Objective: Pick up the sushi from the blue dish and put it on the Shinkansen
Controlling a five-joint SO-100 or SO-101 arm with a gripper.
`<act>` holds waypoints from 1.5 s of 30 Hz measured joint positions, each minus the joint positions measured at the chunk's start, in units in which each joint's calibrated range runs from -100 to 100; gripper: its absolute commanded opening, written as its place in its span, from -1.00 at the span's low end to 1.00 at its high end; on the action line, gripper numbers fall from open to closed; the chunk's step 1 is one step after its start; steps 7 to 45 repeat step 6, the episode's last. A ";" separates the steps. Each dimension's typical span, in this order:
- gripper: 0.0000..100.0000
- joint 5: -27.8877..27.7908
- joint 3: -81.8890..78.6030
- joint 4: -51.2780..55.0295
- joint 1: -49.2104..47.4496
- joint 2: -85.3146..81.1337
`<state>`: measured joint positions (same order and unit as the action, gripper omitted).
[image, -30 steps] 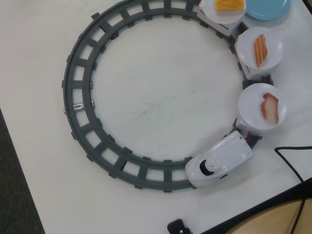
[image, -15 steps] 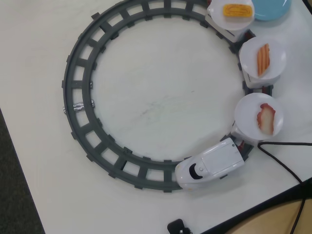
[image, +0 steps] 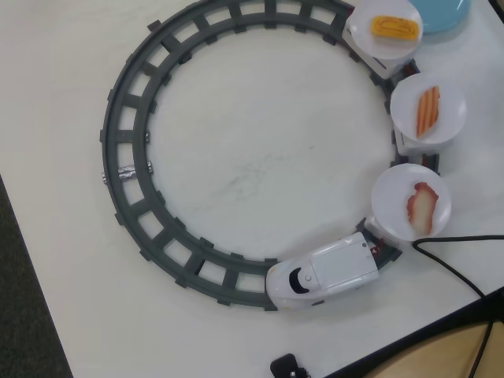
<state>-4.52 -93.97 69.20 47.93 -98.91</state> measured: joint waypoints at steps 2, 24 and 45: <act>-0.61 0.10 0.00 0.00 1.58 0.00; -0.61 0.10 0.00 0.00 3.54 0.00; -0.61 0.10 0.00 0.00 3.54 0.00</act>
